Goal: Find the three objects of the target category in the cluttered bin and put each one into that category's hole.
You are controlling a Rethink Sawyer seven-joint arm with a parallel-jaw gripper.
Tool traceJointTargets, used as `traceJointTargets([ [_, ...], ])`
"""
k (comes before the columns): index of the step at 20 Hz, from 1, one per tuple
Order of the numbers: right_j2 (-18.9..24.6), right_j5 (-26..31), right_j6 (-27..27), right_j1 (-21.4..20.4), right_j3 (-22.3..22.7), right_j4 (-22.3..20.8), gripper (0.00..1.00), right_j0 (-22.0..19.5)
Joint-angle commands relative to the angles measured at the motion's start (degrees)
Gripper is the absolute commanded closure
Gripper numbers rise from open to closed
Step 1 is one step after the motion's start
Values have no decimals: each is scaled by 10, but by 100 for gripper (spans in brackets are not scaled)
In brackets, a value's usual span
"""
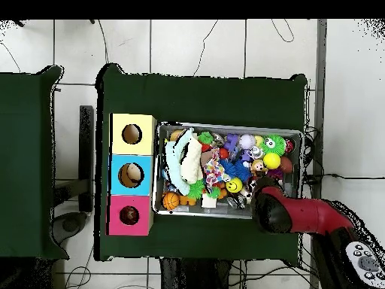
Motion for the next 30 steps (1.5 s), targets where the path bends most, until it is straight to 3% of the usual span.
traceJointTargets([
  [1, 75, 40, -1, 7, 4, -4, 100, -15],
  [7, 83, 74, 0, -18, 18, 19, 100, -18],
  [14, 141, 144, -19, -85, 68, 76, 100, -44],
  [20, 147, 183, -22, -109, 68, 96, 100, -37],
  [30, 161, 185, 2, -142, 96, 125, 100, -37],
])
